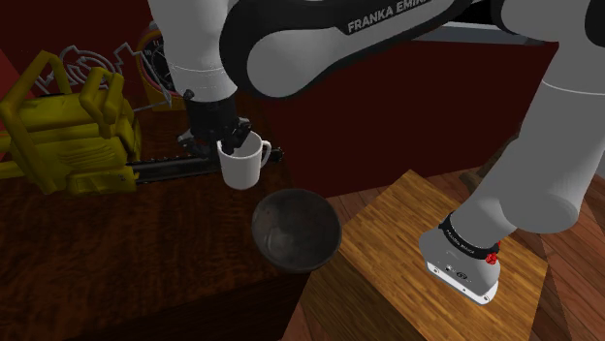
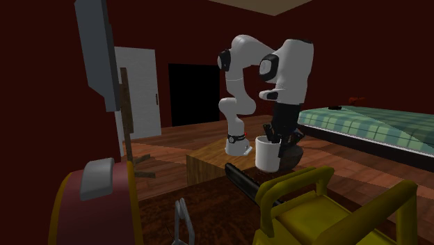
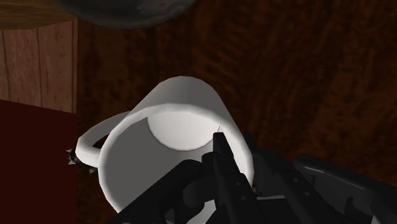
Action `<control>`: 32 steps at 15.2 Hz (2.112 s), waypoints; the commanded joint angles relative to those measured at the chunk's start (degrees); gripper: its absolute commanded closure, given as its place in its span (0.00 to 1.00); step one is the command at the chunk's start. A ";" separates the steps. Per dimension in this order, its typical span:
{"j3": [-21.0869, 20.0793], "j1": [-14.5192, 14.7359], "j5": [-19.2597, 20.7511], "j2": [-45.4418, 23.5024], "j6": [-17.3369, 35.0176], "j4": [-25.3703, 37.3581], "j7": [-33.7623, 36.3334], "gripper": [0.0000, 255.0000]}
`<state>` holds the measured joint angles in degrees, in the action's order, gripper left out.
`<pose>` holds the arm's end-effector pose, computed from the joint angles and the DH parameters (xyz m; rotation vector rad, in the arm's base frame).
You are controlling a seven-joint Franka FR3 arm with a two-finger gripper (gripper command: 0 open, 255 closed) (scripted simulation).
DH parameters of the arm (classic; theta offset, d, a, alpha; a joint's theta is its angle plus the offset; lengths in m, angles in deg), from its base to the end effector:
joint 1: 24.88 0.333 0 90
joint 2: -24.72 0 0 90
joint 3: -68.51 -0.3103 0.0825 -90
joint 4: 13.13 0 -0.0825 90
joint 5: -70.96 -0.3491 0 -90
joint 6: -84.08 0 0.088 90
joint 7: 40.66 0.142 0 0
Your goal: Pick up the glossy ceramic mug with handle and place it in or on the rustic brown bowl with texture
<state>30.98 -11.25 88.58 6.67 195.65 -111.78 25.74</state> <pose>0.4194 0.4270 0.4043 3.0647 -0.2634 0.1108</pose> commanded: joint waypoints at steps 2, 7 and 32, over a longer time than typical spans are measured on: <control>-0.22 0.00 -0.56 0.56 -2.23 1.83 -0.55 1.00; -0.52 0.04 -1.31 1.33 -5.70 4.77 -1.31 1.00; -3.12 1.17 -21.85 32.75 -8.40 -16.86 -3.15 1.00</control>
<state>27.92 -10.24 67.00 39.09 186.71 -127.83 22.45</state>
